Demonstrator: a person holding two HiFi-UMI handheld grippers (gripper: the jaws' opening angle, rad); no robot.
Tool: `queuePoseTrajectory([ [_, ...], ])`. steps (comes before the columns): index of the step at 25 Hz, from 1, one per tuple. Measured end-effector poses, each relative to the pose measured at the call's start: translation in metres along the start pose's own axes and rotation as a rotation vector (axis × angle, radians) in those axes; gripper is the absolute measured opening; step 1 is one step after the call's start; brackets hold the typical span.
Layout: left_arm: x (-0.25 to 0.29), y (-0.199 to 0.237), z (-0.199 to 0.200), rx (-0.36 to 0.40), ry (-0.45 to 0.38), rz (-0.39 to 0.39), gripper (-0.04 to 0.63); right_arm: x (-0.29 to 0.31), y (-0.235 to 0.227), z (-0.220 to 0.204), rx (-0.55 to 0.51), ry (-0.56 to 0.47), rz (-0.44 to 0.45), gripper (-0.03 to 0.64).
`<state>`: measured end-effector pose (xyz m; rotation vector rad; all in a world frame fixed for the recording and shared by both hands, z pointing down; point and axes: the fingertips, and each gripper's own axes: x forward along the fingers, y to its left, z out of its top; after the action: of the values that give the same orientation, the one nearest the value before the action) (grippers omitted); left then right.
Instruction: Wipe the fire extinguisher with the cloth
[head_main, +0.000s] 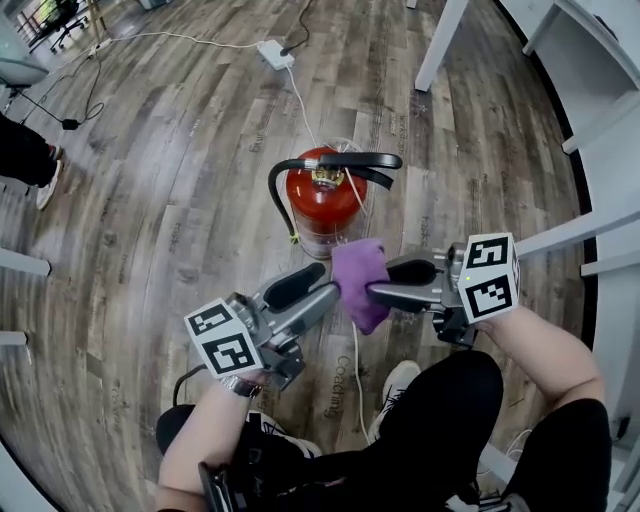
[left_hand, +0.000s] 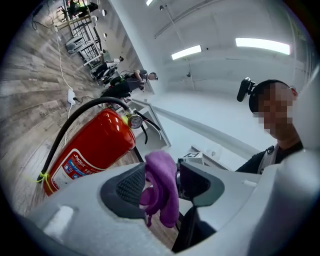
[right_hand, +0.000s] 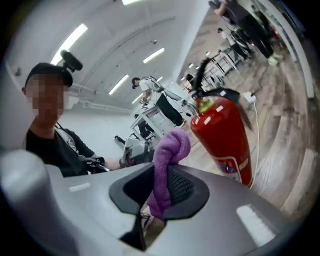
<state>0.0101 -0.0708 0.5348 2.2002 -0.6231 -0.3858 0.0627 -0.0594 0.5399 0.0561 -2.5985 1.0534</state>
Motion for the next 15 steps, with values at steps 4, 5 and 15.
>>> queuePoseTrajectory([
  [4,0.01,-0.006,0.007,-0.025,-0.036,-0.074,0.292,0.013,0.022,0.036,-0.171,-0.086,0.019,0.064],
  [5,0.011,-0.012,0.011,-0.041,-0.054,-0.12,0.302,0.016,0.027,0.039,-0.191,-0.096,0.032,0.064],
  [15,0.007,-0.031,0.042,-0.044,-0.094,-0.299,0.086,0.03,0.034,0.049,-0.204,-0.132,0.03,0.073],
])
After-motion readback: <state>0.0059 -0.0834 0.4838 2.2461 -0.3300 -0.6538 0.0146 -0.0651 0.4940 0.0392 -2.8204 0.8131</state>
